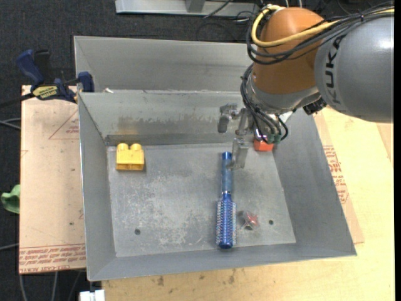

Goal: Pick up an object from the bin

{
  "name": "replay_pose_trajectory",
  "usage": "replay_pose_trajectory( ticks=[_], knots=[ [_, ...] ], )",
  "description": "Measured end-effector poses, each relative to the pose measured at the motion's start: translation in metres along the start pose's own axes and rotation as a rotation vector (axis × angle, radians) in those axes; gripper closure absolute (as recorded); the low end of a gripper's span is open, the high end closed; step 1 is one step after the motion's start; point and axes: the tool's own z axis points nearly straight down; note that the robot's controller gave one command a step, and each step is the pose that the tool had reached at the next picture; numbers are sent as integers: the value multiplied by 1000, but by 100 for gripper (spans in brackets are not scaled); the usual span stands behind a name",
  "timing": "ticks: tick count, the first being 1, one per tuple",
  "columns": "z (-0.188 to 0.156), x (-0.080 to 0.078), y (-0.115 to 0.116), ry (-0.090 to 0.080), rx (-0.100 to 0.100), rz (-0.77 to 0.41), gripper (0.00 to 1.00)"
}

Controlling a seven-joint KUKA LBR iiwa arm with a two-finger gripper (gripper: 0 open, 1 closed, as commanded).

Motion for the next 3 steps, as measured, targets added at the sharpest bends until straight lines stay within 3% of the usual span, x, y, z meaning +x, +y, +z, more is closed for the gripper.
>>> replay_pose_trajectory(
  ticks=[1, 2, 3],
  knots=[
    [135, 0, -44, 6, 1, -239, 0],
    [148, 38, -27, 2, -1, -621, 0],
    [147, 37, -28, 0, 0, -619, 100]
  ],
)
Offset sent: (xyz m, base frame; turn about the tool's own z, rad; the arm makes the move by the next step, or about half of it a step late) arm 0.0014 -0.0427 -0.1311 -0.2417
